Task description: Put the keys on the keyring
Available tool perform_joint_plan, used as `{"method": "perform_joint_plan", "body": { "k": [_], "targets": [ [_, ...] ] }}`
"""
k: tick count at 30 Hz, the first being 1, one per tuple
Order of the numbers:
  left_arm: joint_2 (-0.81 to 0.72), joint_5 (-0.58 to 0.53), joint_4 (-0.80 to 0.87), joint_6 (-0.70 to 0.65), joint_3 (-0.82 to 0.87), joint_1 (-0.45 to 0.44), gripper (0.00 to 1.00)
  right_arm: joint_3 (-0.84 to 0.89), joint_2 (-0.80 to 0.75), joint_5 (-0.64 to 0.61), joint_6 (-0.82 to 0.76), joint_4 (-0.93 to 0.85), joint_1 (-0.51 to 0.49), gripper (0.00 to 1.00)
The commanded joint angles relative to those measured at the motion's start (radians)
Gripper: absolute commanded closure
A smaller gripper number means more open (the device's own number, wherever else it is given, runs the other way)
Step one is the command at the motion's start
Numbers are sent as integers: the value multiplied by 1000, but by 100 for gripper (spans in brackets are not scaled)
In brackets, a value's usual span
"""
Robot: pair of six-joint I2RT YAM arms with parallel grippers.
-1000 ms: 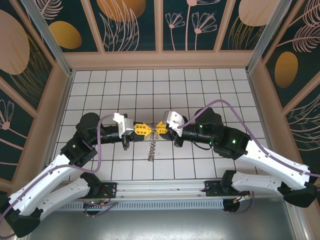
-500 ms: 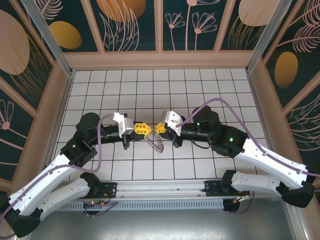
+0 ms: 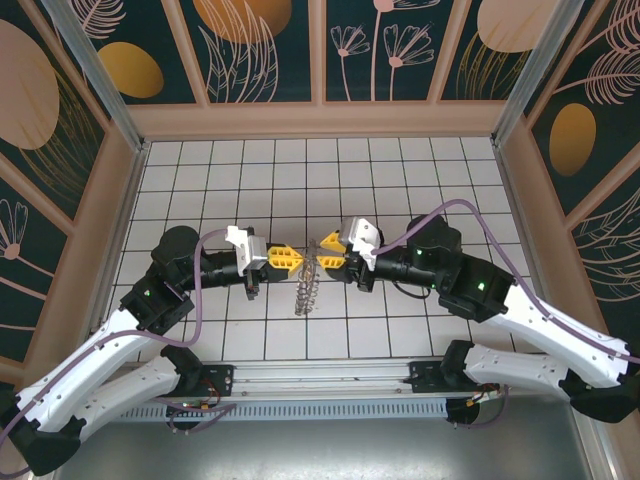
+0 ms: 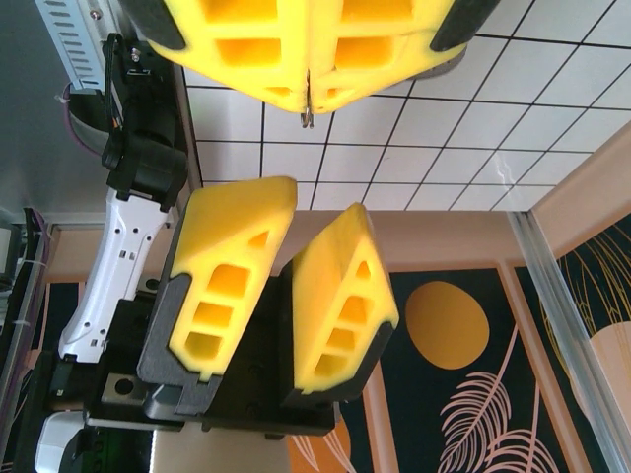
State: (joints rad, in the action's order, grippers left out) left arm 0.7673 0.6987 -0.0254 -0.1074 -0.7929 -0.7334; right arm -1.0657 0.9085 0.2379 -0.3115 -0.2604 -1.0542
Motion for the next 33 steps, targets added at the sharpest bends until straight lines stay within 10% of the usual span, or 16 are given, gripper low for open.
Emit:
{"method": "perform_joint_plan", "body": {
  "k": [1, 27, 33],
  "targets": [
    [-8, 9, -25, -19, -35, -5, 100, 21, 16, 25, 7, 43, 2, 72],
    [-4, 4, -1, -28, -41, -5, 100, 16, 95, 92, -8, 56, 2, 72],
    [-1, 0, 9, -30, -49, -5, 100, 6, 112, 75, -26, 39, 2, 94]
  ]
}}
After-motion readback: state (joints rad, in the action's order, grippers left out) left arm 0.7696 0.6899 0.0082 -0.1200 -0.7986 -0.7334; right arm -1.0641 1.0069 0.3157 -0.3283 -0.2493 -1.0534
